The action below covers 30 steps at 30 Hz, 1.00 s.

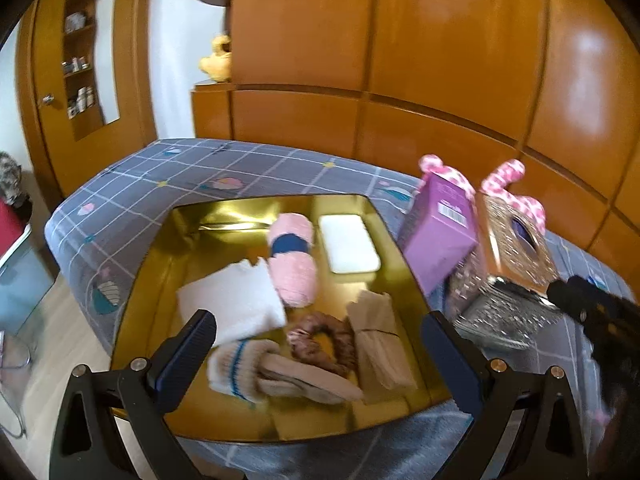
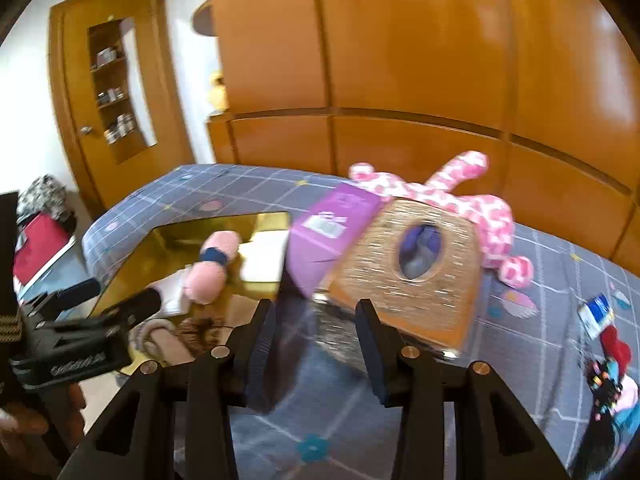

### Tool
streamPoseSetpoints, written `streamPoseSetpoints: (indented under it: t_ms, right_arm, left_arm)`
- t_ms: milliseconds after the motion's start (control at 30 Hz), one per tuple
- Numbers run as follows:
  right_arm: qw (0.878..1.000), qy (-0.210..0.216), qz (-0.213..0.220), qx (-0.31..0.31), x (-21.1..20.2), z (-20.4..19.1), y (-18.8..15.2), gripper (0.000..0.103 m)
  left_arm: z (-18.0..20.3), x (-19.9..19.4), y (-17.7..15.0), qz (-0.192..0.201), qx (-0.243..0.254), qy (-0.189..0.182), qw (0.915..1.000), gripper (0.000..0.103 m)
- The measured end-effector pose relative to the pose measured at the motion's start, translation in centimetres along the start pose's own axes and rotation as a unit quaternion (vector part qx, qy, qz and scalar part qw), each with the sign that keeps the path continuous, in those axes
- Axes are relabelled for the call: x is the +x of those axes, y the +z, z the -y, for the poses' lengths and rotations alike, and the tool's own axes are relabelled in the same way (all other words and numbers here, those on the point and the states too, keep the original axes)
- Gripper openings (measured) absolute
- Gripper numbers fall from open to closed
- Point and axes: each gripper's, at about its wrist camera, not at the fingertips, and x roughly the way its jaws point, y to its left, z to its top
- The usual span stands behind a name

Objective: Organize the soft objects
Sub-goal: 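Move both grippers from the tray back toward the items on the bed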

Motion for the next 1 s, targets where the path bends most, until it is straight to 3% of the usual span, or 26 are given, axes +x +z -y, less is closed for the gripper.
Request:
streamPoseSetpoints:
  t_ms: [233, 500, 667, 733, 833, 1000]
  right_arm:
    - [0.997, -0.06, 0.001, 0.053, -1.3, 6.0, -1.1, 0.042]
    - [0.981, -0.154, -0.004, 0.115, -4.3, 14.5, -3.0, 0.042]
    - [0.956, -0.227, 0.0, 0.188, -7.7, 22.0, -4.3, 0.042]
    - [0.939, -0.262, 0.004, 0.223, -9.2, 25.2, -4.9, 0.042]
    - [0.916, -0.294, 0.013, 0.272, -11.1, 29.4, -5.8, 0.042]
    - [0.883, -0.321, 0.023, 0.343, -12.8, 34.8, -8.0, 0.042]
  left_arm:
    - [3.3, -0.4, -1.1, -0.01, 0.051, -0.038, 0.9979, 0.103]
    - [8.3, -1.5, -1.6, -0.01, 0.127, -0.136, 0.9825, 0.103]
    - [11.5, -1.8, -1.5, -0.027, 0.152, -0.182, 0.971, 0.102]
    - [13.3, -1.5, -1.4, -0.047, 0.169, -0.206, 0.9629, 0.101]
    - [16.1, -1.6, -1.4, -0.062, 0.191, -0.238, 0.9502, 0.1]
    - [21.8, -0.9, -1.0, -0.073, 0.235, -0.262, 0.9332, 0.1]
